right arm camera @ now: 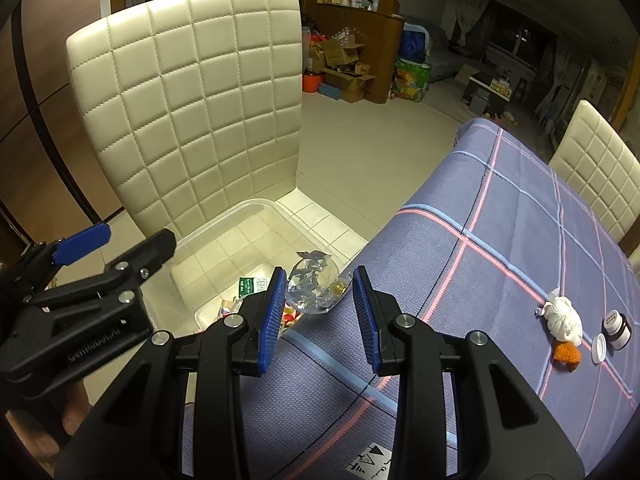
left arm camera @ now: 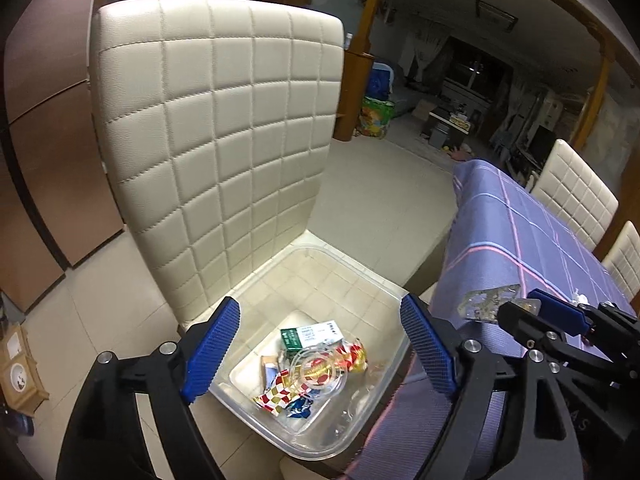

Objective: Collect trash
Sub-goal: 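Carry lid and blister pack to the bin and open both tools to drop them, then move both open tools back over the table, then grasp the white tissue with left tool while right tool grasps the white bottle cap, then lift tissue and cap and carry them toward the clear bin, then open right tool to drop the cap while left tool drops the tissue into the bin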

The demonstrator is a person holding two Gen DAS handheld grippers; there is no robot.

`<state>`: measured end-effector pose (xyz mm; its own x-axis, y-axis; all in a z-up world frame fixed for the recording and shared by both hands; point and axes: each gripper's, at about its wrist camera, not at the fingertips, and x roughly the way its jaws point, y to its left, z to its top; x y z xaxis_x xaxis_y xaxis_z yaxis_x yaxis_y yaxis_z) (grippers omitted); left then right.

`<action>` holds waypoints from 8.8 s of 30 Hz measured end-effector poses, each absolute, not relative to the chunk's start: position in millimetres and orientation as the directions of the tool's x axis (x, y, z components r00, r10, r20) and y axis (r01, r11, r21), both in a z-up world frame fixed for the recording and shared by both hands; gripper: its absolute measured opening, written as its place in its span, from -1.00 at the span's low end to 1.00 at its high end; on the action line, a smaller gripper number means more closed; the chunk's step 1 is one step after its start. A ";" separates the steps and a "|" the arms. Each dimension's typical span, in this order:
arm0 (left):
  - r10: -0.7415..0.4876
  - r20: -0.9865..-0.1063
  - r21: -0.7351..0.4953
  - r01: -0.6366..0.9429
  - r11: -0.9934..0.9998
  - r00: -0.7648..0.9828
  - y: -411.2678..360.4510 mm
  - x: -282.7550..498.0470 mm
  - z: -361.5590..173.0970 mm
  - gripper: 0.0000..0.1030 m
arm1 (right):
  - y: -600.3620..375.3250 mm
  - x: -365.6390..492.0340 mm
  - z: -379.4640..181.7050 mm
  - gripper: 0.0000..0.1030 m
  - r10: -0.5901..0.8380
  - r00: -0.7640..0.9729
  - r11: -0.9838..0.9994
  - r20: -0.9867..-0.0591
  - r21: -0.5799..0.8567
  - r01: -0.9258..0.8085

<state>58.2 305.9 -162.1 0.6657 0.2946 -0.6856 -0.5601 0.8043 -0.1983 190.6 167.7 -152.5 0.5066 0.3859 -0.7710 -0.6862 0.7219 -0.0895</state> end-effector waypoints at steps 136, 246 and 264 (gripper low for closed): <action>0.140 -0.698 0.005 -0.191 0.982 0.702 64.7 151.5 -122.1 -0.53 | -113.5 223.8 -151.7 -0.22 0.210 0.618 0.941 -0.758 -0.015 -0.338; 0.471 -0.703 0.036 -0.634 0.773 0.534 320.4 85.3 -154.8 -0.52 | 183.0 224.0 -153.4 0.09 0.424 0.461 0.690 -0.780 -0.052 -0.722; 0.443 -0.725 0.021 -0.626 0.780 0.528 318.4 87.8 -158.0 0.37 | 179.2 226.3 -156.8 0.10 0.411 0.465 0.702 -0.784 -0.053 -0.710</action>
